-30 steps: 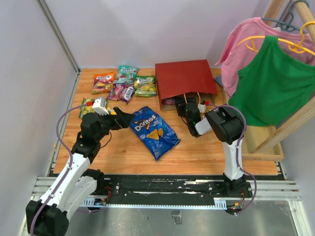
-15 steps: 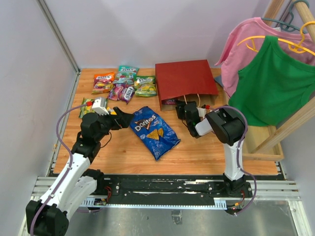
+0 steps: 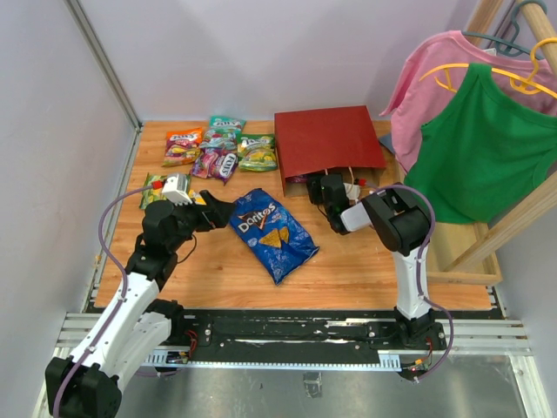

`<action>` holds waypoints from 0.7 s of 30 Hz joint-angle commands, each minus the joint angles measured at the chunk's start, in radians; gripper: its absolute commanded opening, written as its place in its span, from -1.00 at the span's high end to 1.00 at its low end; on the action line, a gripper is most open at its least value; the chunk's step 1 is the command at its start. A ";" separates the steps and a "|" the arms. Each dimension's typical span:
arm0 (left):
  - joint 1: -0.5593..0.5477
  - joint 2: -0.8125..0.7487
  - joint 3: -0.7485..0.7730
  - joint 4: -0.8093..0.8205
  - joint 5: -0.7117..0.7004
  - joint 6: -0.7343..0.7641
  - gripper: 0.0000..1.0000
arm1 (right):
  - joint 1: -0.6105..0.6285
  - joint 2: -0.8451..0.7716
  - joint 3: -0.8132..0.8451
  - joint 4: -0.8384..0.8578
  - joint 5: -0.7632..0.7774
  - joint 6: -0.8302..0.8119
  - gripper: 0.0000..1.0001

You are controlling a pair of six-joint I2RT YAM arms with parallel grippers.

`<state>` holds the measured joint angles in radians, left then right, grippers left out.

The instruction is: Take the snacks out of the paper bag

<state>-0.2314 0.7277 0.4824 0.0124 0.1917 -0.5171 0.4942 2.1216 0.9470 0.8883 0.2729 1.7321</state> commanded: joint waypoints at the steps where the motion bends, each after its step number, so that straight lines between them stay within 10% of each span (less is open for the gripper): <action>1: 0.005 -0.010 0.031 0.008 -0.008 0.017 -0.99 | -0.011 0.021 0.037 -0.088 0.000 0.015 -0.05; 9: 0.005 -0.009 0.031 0.006 -0.008 0.019 -0.99 | -0.012 0.019 0.093 -0.286 -0.004 0.075 -0.24; 21: 0.005 -0.009 0.032 0.003 -0.011 0.020 -0.99 | -0.038 0.079 0.110 -0.236 -0.035 0.078 0.58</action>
<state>-0.2314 0.7277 0.4828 0.0113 0.1871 -0.5163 0.4812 2.1506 1.0580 0.6891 0.2443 1.8133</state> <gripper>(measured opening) 0.994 0.295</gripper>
